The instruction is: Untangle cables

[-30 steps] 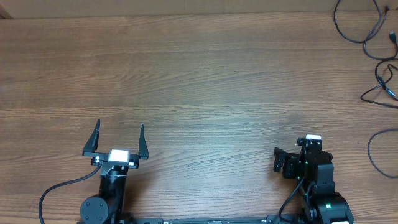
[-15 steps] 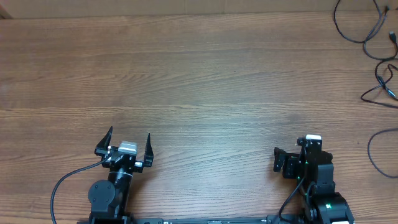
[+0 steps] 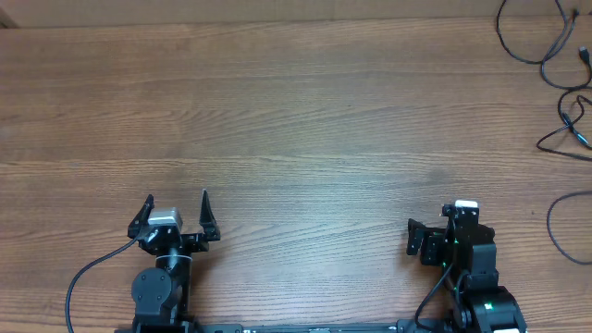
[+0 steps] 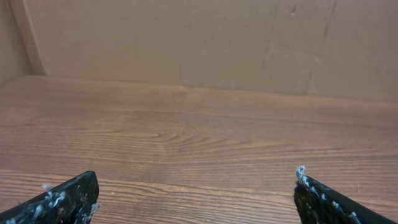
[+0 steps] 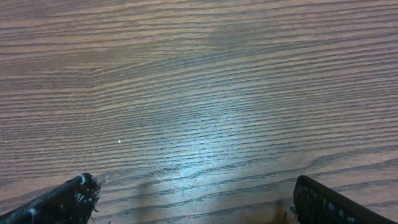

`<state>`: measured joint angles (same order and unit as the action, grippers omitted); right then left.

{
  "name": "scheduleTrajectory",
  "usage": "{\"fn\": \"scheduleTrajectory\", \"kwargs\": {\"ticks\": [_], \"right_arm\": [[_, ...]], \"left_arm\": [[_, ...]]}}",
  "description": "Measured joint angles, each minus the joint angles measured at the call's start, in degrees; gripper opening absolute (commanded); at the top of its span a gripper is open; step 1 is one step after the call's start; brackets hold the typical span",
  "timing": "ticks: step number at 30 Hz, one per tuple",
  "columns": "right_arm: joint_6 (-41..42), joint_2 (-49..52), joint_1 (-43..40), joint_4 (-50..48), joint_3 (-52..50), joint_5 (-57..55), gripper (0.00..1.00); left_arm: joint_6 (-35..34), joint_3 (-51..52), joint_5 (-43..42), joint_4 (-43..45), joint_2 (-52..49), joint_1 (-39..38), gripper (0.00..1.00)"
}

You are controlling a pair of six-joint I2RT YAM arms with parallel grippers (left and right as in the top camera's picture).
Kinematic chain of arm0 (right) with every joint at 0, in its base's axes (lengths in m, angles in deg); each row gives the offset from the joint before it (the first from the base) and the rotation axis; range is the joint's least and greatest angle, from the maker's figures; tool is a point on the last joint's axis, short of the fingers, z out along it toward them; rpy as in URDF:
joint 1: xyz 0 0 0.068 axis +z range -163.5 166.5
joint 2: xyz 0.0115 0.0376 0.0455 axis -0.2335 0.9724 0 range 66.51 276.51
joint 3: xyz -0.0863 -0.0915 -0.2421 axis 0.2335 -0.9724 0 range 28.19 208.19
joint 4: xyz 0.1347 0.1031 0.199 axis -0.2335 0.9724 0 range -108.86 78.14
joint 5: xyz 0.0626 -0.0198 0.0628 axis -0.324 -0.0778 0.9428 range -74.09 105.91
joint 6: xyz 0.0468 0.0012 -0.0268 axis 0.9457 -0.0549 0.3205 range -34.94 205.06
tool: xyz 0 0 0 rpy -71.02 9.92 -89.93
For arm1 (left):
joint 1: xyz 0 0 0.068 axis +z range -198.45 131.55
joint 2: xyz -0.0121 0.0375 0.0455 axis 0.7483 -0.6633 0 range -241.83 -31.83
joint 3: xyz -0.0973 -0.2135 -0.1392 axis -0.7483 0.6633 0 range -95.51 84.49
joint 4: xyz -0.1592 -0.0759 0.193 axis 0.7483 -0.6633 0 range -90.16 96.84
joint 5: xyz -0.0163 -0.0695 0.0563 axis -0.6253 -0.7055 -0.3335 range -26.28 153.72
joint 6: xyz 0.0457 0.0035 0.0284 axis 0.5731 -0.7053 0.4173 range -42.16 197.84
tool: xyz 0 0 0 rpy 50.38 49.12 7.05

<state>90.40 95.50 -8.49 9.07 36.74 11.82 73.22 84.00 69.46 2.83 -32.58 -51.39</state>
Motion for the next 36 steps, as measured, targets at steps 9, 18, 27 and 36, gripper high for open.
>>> {"fn": "scheduleTrajectory", "kwargs": {"ticks": [9, 18, 27, 36], "right_arm": [[0.00, 0.00, 0.00, 0.02, -0.02, 0.02, 1.00], [0.02, 0.00, 0.00, 0.02, 0.00, 0.04, 1.00], [0.02, -1.51, 0.00, 0.22, 0.00, 0.02, 1.00], [0.02, -17.09, 0.00, -6.36, -0.02, 2.12, 1.00]], "left_arm": [[-1.07, 0.00, 0.11, 0.07, 0.00, 0.00, 1.00], [-1.25, 0.00, 0.11, 0.07, 0.00, 0.00, 1.00], [-1.25, 0.00, 0.11, 0.07, 0.00, 0.00, 1.00], [-1.25, 0.00, 0.11, 0.09, 0.00, 0.00, 1.00]]}}
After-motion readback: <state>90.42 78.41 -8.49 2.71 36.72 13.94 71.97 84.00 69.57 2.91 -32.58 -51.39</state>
